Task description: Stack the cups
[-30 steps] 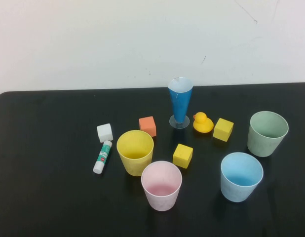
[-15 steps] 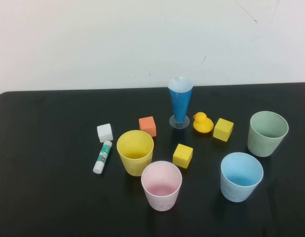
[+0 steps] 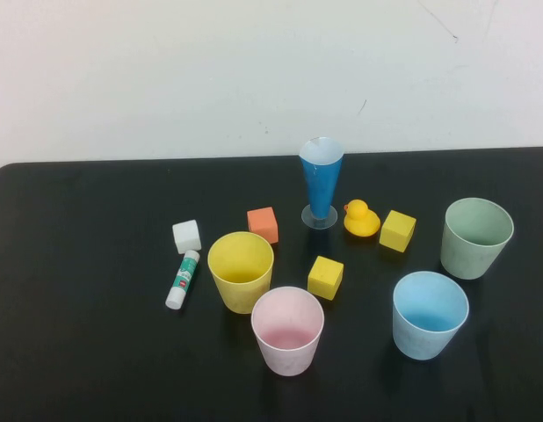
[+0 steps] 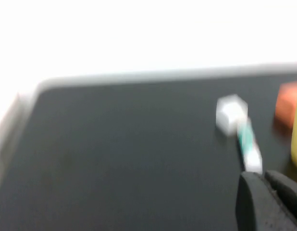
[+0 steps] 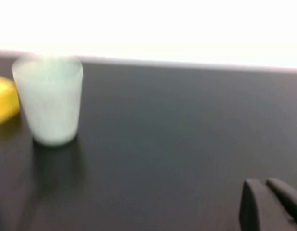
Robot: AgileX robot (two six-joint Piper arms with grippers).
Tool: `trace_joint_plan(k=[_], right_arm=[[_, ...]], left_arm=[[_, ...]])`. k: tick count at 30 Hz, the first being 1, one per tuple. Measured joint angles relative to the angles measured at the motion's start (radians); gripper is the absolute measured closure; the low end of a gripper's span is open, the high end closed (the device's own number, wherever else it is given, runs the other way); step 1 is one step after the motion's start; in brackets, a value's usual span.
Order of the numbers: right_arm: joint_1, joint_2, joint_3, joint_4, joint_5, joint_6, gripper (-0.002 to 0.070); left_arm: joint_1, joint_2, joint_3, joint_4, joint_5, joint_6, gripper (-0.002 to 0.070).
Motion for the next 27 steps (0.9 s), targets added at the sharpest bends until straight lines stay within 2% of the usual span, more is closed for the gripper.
trace_joint_plan(k=[5, 10, 15, 18, 23, 27], right_arm=[[0.000, 0.000, 0.000, 0.000, -0.184, -0.009, 0.0679], [0.000, 0.000, 0.000, -0.002, -0.481, -0.068, 0.0679], [0.000, 0.000, 0.000, 0.000, -0.755, -0.030, 0.0679], [0.000, 0.000, 0.000, 0.020, -0.821, -0.008, 0.0679], [0.000, 0.000, 0.000, 0.034, -0.832, 0.025, 0.0679], [0.000, 0.000, -0.074, 0.034, -0.690, 0.025, 0.0679]], left_arm=[[0.000, 0.000, 0.000, 0.000, -0.220, 0.000, 0.0677], [0.000, 0.000, 0.000, 0.000, -0.470, 0.000, 0.0677], [0.000, 0.000, 0.000, 0.000, -0.610, -0.004, 0.0677], [0.000, 0.000, 0.000, 0.000, -0.667, -0.020, 0.0676], [0.000, 0.000, -0.002, -0.002, -0.676, -0.123, 0.0676], [0.000, 0.000, -0.101, 0.015, -0.416, -0.208, 0.0676]])
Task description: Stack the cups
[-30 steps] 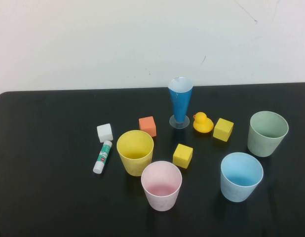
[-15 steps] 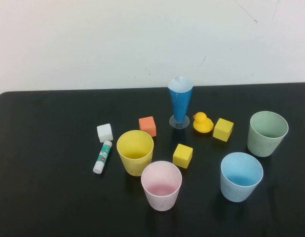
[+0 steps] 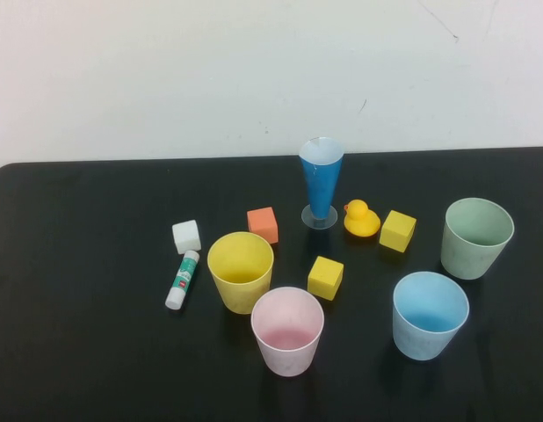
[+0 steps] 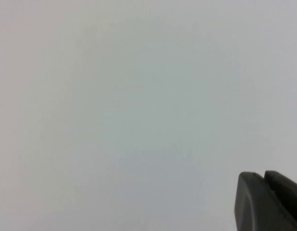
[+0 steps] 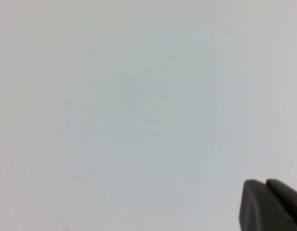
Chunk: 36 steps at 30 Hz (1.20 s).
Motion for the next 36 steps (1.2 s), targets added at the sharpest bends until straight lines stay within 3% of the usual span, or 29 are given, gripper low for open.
trace_joint_plan(k=[4, 9, 18, 25, 31, 33, 36], right_arm=[[0.000, 0.000, -0.194, 0.000, 0.276, -0.060, 0.0679], [0.000, 0.080, -0.390, 0.000, 0.603, -0.219, 0.0679], [0.000, 0.326, -0.446, 0.013, 0.946, -0.542, 0.0679], [0.000, 0.459, -0.421, 0.114, 1.009, -0.591, 0.0679], [0.000, 0.478, -0.336, 0.160, 0.940, -0.629, 0.0679], [0.000, 0.478, -0.328, 0.175, 0.917, -0.631, 0.0679], [0.000, 0.478, -0.326, 0.180, 0.902, -0.631, 0.0679]], left_arm=[[0.000, 0.000, -0.155, 0.008, 0.213, -0.018, 0.0676], [0.000, 0.090, -0.326, 0.023, 0.325, -0.013, 0.0676], [-0.002, 0.465, -0.501, 0.023, 0.655, 0.105, 0.0676], [-0.063, 0.752, -0.538, -0.012, 0.645, 0.156, 0.0676], [-0.112, 0.970, -0.631, -0.061, 0.645, 0.158, 0.0669], [-0.127, 1.050, -0.679, -0.072, 0.645, 0.158, 0.0626], [-0.146, 1.166, -0.753, -0.096, 0.643, 0.161, 0.0457]])
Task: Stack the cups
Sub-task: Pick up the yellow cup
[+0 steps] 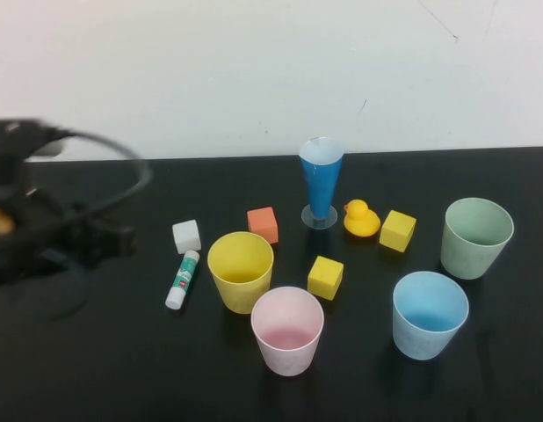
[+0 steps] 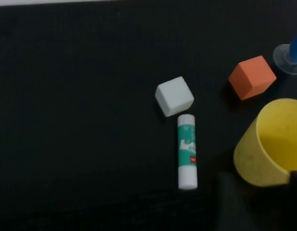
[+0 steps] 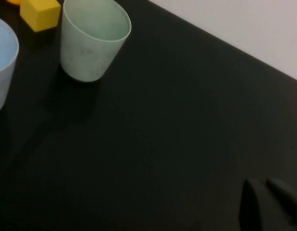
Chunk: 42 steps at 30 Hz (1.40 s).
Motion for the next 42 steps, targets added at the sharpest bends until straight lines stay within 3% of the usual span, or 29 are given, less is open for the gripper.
trace_joint_plan(k=[4, 7, 15, 24, 29, 32, 34, 36, 42], right_arm=[[0.000, 0.000, 0.000, 0.002, -0.005, 0.000, 0.0679], [0.000, 0.000, 0.000, 0.002, -0.006, -0.002, 0.0679], [0.000, 0.000, 0.000, 0.002, -0.006, -0.012, 0.0679], [0.000, 0.000, 0.000, 0.002, -0.006, -0.018, 0.0679], [0.000, 0.000, 0.000, 0.002, -0.006, -0.020, 0.0679], [0.000, 0.000, 0.000, 0.002, -0.006, -0.020, 0.0679], [0.000, 0.000, 0.000, 0.002, -0.006, -0.020, 0.0679], [0.000, 0.000, 0.000, 0.002, -0.006, -0.020, 0.0679], [0.000, 0.000, 0.000, 0.002, 0.008, -0.020, 0.0679]], left_arm=[[-0.018, 0.162, -0.107, -0.002, -0.009, 0.033, 0.0195], [-0.019, 0.290, -0.185, -0.013, -0.005, 0.058, 0.0118], [-0.058, 0.515, -0.349, -0.027, 0.079, 0.086, 0.0144], [-0.124, 0.633, -0.374, -0.029, 0.077, 0.111, 0.0159], [-0.124, 0.678, -0.375, -0.031, 0.034, 0.118, 0.0239], [-0.124, 0.694, -0.375, -0.031, 0.011, 0.120, 0.0396], [-0.124, 0.697, -0.375, -0.031, -0.003, 0.133, 0.0538], [-0.124, 0.697, -0.377, -0.031, -0.012, 0.174, 0.0610], [-0.124, 0.633, -0.377, -0.031, 0.010, 0.215, 0.0657]])
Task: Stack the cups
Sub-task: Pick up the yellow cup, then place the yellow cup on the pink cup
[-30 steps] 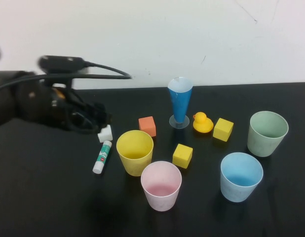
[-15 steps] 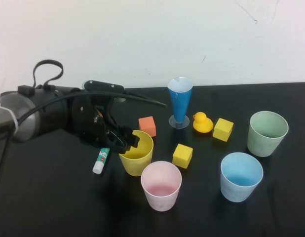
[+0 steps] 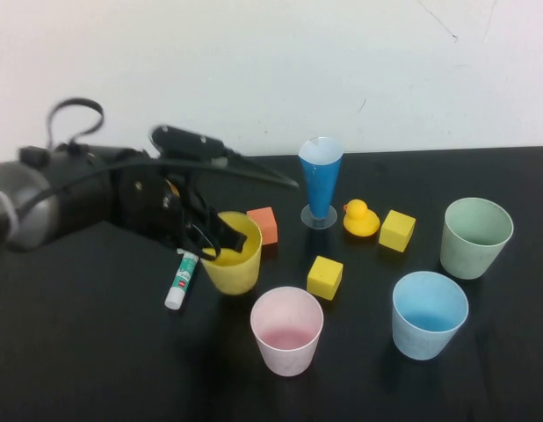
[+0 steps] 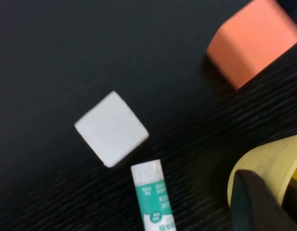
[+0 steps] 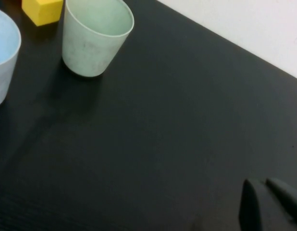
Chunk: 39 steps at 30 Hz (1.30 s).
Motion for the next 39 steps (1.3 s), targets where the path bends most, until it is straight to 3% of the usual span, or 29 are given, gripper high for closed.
trace_joint_plan(k=[5, 9, 14, 20, 33, 36, 39], right_arm=[[0.000, 0.000, 0.000, 0.027, 0.006, 0.000, 0.0679], [0.000, 0.000, 0.000, 0.054, 0.008, 0.000, 0.0679], [0.000, 0.000, 0.000, 0.074, 0.002, 0.000, 0.0679], [0.000, 0.000, 0.000, 0.086, -0.009, 0.003, 0.0679], [0.000, 0.000, 0.000, 0.128, -0.003, 0.003, 0.0679], [0.000, 0.000, 0.000, 0.128, 0.006, 0.003, 0.0679], [0.000, 0.000, 0.000, 0.134, 0.009, 0.003, 0.0679]], left_arm=[[0.000, -0.162, 0.000, -0.018, 0.083, 0.034, 0.0658], [-0.008, -0.281, 0.000, -0.109, 0.207, 0.125, 0.0658], [-0.076, -0.347, 0.000, -0.200, 0.337, 0.182, 0.0658], [-0.173, -0.302, 0.000, -0.173, 0.319, 0.191, 0.0658], [-0.176, -0.177, 0.000, -0.106, 0.247, 0.206, 0.0656], [-0.176, -0.162, 0.000, -0.102, 0.246, 0.247, 0.0619], [-0.176, -0.160, 0.000, -0.102, 0.242, 0.262, 0.0503]])
